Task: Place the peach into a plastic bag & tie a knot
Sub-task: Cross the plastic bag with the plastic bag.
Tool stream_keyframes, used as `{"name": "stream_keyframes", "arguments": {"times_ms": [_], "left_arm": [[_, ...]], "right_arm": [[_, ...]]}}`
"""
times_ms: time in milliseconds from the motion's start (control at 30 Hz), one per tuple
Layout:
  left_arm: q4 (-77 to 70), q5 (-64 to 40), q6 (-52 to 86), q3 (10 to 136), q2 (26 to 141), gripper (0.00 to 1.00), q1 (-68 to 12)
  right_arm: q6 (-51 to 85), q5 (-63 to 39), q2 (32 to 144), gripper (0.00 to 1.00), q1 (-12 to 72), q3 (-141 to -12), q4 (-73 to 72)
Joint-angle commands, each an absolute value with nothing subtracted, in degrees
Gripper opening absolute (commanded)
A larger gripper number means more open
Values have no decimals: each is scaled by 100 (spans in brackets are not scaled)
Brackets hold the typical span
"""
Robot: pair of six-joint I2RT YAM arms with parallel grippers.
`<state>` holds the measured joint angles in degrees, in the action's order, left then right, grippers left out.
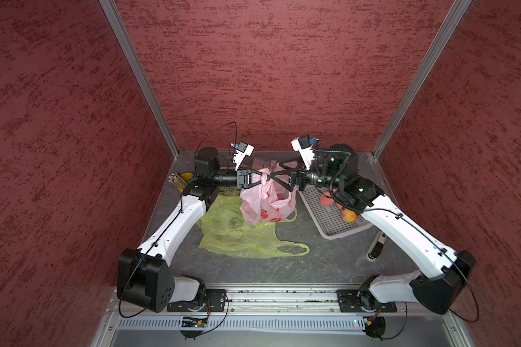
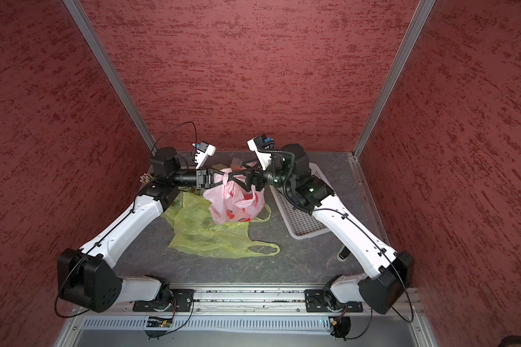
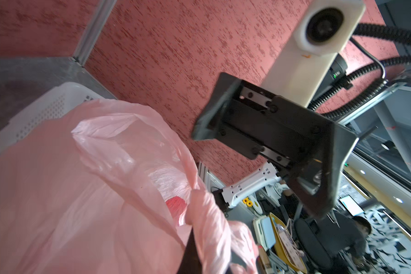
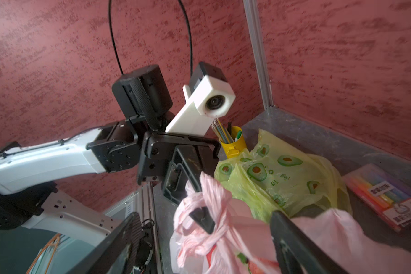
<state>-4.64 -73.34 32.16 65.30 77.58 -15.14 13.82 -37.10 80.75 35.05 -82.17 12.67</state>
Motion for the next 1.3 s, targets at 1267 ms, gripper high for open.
{"name": "stream_keyframes", "arguments": {"times_ms": [1267], "left_arm": [[-612, -7523, 3695, 6416, 8132, 0, -1529]], "right_arm": [[1591, -4785, 8671, 68, 3735, -7950, 1382]]}}
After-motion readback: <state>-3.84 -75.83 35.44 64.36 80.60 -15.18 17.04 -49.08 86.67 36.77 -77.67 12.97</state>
